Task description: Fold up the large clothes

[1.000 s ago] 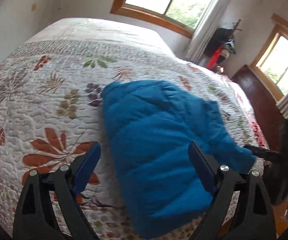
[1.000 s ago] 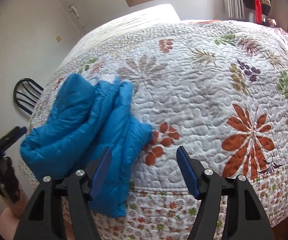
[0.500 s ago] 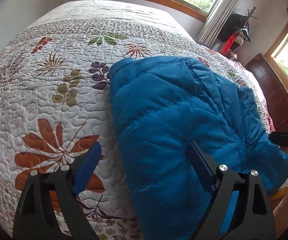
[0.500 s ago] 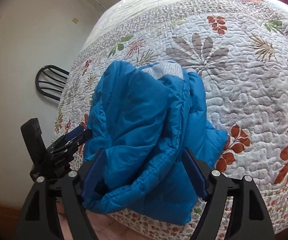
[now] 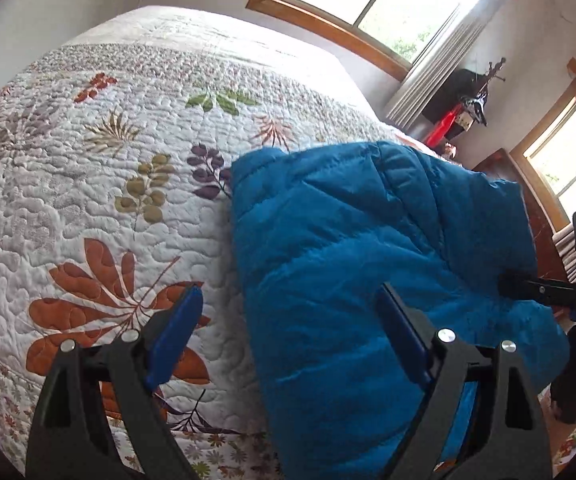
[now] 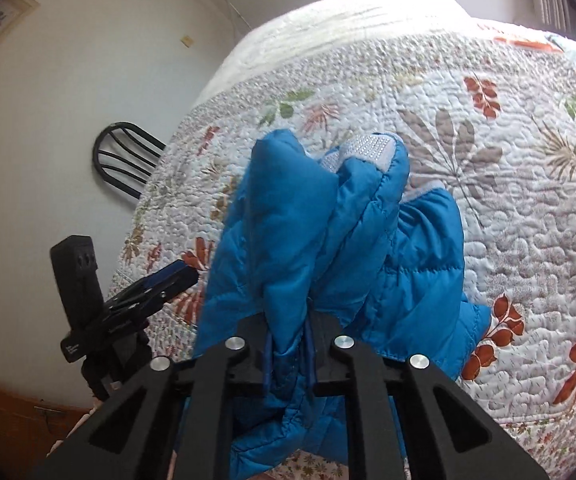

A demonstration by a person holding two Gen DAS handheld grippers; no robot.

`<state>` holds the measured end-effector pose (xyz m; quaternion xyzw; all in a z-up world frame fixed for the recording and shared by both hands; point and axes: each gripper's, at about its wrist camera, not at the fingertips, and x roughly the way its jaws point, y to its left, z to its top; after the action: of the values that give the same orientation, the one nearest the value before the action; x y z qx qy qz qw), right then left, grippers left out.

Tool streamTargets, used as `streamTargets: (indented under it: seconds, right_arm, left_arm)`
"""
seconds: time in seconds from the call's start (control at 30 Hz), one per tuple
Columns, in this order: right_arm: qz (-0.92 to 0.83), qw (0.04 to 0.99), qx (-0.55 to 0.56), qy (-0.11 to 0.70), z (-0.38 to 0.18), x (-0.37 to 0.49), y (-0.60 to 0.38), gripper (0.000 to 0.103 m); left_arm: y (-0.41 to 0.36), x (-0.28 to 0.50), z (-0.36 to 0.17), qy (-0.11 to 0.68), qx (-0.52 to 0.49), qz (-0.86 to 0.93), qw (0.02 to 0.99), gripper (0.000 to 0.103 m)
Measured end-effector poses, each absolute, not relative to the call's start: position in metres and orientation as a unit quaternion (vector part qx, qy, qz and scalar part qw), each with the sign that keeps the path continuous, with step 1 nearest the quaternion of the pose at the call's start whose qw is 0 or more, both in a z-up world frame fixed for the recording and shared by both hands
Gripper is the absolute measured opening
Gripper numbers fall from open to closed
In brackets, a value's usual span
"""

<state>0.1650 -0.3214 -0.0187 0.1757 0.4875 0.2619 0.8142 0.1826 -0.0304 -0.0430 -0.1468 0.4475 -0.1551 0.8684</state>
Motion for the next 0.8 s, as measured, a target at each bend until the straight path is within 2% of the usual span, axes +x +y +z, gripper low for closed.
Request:
streamTargets:
  seconds: [0.1,0.17,0.37,0.5,0.67,0.8]
  right_arm:
    - [0.261,0.833,0.175,0.455,0.001,0.141,-0.34,0.011]
    - [0.243,0.839,0.176,0.453,-0.007,0.132,-0.354,0.011]
    - [0.192,0.807,0.24,0.505,-0.089,0.128,-0.4,0.013]
    - [0.193,0.791,0.28,0.509,-0.136,0.123,-0.42,0.018]
    - [0.213,0.775,0.321,0.501,-0.172,0.122,-0.43,0.025]
    - [0.214,0.782,0.304,0.501,-0.165,0.123,-0.43,0.028]
  left_arm:
    - [-0.043,0.171,-0.024,0.419,-0.128,-0.157,0.885,0.086]
    - [-0.059,0.166,-0.022,0.416,-0.107,-0.169,0.887,0.086]
    - [-0.114,0.166,-0.059,0.463,-0.036,-0.19,0.865,0.087]
    - [-0.12,0.171,-0.084,0.486,-0.046,-0.208,0.847,0.089]
    - [-0.123,0.167,-0.096,0.479,-0.034,-0.208,0.852,0.09]
    - [-0.124,0.167,-0.092,0.478,-0.027,-0.201,0.855,0.09]
